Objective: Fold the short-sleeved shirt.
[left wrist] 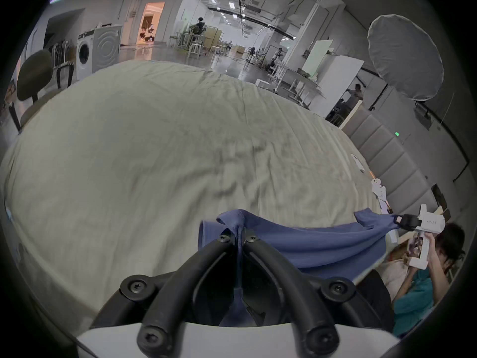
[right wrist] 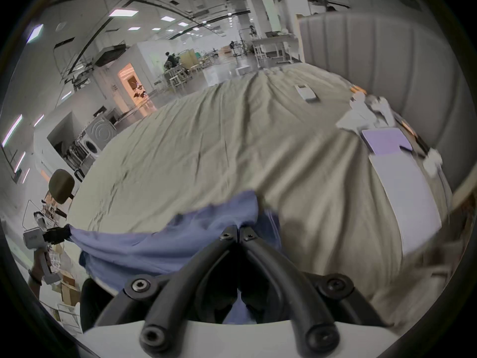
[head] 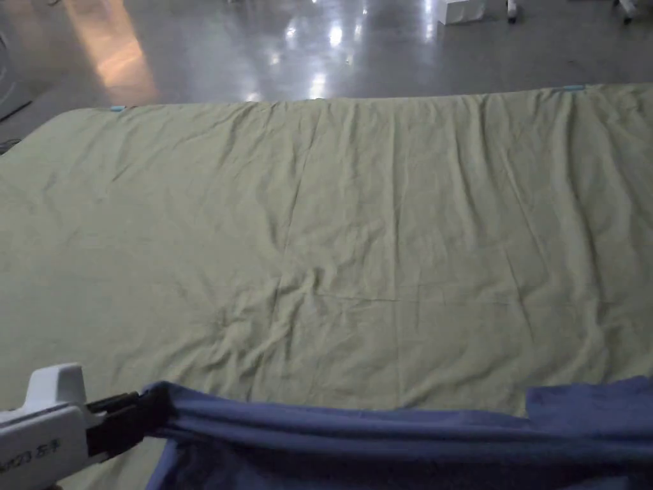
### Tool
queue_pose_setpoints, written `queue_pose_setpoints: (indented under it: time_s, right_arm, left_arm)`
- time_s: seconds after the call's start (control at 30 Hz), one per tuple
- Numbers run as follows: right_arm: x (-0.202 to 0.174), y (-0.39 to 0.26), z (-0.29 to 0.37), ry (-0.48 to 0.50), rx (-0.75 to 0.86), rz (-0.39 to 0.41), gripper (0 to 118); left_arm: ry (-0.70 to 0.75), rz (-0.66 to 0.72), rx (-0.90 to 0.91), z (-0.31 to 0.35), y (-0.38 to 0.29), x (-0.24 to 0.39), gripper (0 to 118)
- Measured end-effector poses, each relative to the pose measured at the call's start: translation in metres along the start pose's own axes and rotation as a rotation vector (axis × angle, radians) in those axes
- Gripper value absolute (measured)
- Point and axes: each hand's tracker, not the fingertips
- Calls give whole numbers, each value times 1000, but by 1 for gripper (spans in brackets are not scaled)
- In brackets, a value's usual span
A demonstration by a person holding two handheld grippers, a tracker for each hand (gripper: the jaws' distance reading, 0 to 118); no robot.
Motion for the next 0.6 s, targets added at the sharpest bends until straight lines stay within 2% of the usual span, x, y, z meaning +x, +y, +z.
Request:
queue_pose_setpoints:
  time_s: [0.03, 0.1, 0.2, 0.3, 0.33, 0.37, 0.43, 0.47, 0.5, 0.6]
  right_arm:
    - [-6, -17, 7, -34, -60, 8, 0]
    - [-8, -46, 17, -41, -25, -10, 0]
    - [-4, -65, 8, -52, -28, -83, 0]
    - [-2, -66, -7, -42, 18, -57, 0]
    - [-4, -65, -12, -61, -3, -42, 1]
    - [-6, -65, -16, -74, -13, -38, 8]
    - [-6, -67, -22, -86, -13, -16, 59]
    - [-6, -67, -21, -112, -16, 16, 75]
    - [-6, -68, -18, -133, -7, 30, 77]
    - [-5, -67, 14, -77, 86, -32, 77]
  left_arm:
    - [5, -6, 3, 5, -17, 0, 4]
    - [31, 4, 10, 7, -44, -2, 4]
    - [49, 99, -8, -5, -71, -24, 4]
    - [46, 79, -6, -18, -86, -30, 8]
    - [51, 71, -1, -21, -89, -29, 16]
    - [56, 70, 4, -22, -90, -29, 25]
    - [67, 79, 48, -19, -91, -32, 76]
    - [72, 83, 54, -16, -91, -29, 100]
    - [73, 83, 50, -12, -88, -33, 106]
    - [56, 65, 133, 20, -80, -26, 105]
